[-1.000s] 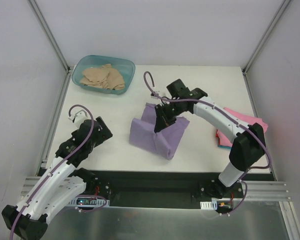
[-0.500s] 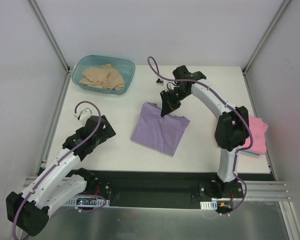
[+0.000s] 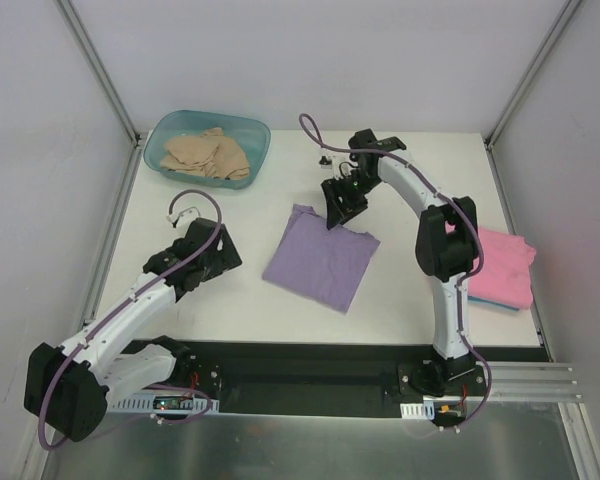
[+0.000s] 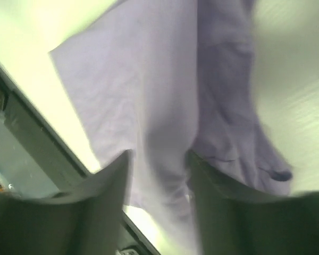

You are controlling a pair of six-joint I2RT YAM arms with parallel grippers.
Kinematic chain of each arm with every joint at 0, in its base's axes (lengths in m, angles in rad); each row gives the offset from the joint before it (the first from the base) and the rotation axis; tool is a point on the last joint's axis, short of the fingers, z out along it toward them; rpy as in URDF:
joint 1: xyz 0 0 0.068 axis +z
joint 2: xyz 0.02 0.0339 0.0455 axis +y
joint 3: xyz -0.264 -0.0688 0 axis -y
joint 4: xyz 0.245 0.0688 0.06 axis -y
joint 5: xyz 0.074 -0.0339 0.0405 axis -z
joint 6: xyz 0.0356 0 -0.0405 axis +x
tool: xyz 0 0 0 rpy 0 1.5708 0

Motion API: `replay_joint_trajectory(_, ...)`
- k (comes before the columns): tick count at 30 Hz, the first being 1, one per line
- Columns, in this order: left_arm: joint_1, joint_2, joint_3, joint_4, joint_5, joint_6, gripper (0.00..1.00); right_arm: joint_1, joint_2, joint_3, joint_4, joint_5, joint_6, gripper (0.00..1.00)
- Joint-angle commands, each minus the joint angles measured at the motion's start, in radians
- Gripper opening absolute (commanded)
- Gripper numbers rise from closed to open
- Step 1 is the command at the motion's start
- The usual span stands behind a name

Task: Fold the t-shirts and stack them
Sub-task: Fold the long partially folded tshirt into a neat square, then smooth out wrinkles on the folded tshirt

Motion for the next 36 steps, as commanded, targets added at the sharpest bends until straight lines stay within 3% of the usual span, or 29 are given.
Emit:
replay_joint_trajectory(1, 0.011, 0.045, 0.062, 0.024, 0.042, 0.048, 0.99, -0.029, 0.080, 0.103, -0.008, 0.188, -0.017, 0.71)
replay_joint_trajectory(6, 0.011, 0.071, 0.085, 0.037, 0.103, 0.056, 0.99, -0.033, 0.073, 0.119, -0.003, 0.336, 0.004, 0.97)
replay_joint_trajectory(9, 0.011, 0.086, 0.084, 0.076, 0.190, 0.057, 0.99, -0.029, -0.066, 0.007, 0.084, 0.324, 0.050, 0.97)
replay_joint_trajectory(14, 0.010, 0.135, 0.069, 0.229, 0.386, 0.048, 0.99, -0.025, -0.370, -0.393, 0.317, 0.382, 0.288, 0.97)
replay_joint_trajectory(16, 0.005, 0.173, 0.069, 0.293, 0.494, 0.046, 0.99, -0.025, -0.492, -0.505, 0.424, 0.272, 0.396, 0.97)
replay_joint_trajectory(20, -0.025, 0.296, 0.124, 0.398, 0.572, 0.037, 0.99, -0.020, -0.577, -0.733, 0.567, 0.072, 0.544, 0.97)
replay_joint_trajectory(27, -0.125, 0.559, 0.263, 0.412, 0.635, 0.037, 0.99, -0.020, -0.435, -0.716, 0.613, 0.048, 0.562, 0.97)
replay_joint_trajectory(33, -0.139, 0.700, 0.265, 0.410, 0.571, 0.011, 0.99, -0.039, -0.175, -0.507, 0.488, 0.264, 0.526, 0.97)
replay_joint_trajectory(36, -0.141, 0.723, 0.231, 0.413, 0.562, -0.006, 0.99, -0.039, -0.119, -0.435, 0.440, 0.328, 0.524, 0.97)
